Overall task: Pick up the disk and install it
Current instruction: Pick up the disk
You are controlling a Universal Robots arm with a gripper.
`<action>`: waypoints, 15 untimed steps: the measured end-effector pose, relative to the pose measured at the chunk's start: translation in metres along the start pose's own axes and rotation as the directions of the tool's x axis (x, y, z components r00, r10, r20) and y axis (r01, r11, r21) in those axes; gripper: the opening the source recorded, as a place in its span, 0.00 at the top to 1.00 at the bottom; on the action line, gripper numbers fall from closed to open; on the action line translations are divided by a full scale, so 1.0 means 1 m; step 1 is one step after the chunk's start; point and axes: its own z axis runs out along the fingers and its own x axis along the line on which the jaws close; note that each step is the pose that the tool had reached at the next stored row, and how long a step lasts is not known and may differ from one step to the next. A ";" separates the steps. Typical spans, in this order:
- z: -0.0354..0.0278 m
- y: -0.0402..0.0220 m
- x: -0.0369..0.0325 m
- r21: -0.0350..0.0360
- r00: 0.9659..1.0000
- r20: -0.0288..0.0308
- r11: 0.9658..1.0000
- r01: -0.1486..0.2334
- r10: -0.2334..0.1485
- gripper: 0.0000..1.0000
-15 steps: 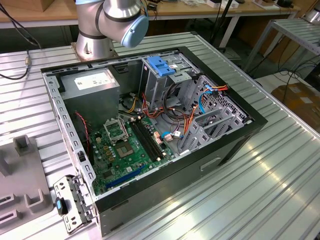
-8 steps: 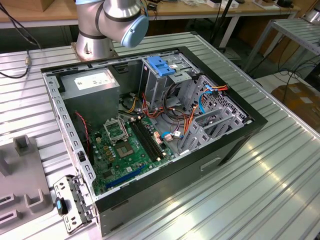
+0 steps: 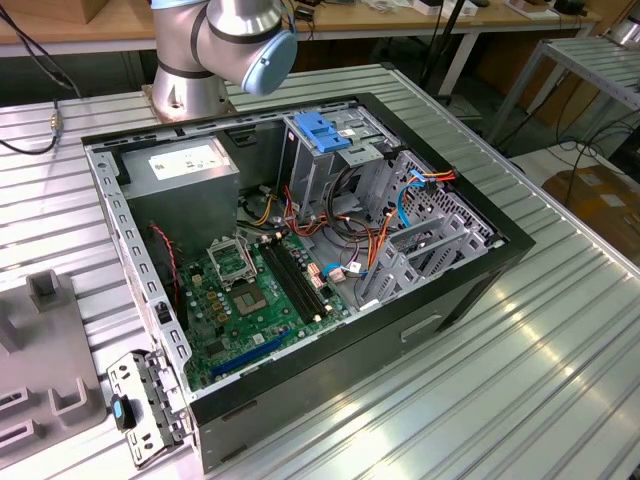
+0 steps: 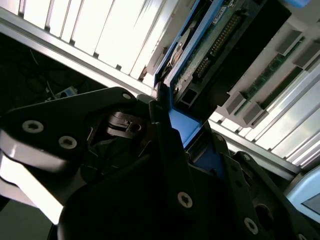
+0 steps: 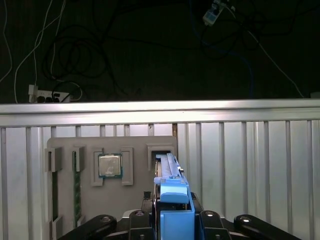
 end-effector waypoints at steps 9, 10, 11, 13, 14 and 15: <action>-0.0076 0.0001 -0.0003 0.000 1.000 0.002 1.000 0.000 0.000 0.63; -0.0085 0.0001 -0.0003 0.000 1.000 0.003 1.000 0.000 0.000 0.63; -0.0093 0.0001 -0.0003 0.000 1.000 0.003 1.000 0.000 0.000 0.63; -0.0109 0.0002 -0.0004 0.000 1.000 0.003 1.000 0.000 0.000 0.63; -0.0118 0.0002 -0.0004 0.000 1.000 0.003 1.000 0.000 0.000 0.63; -0.0126 0.0002 -0.0004 0.000 1.000 0.003 1.000 0.000 0.000 0.63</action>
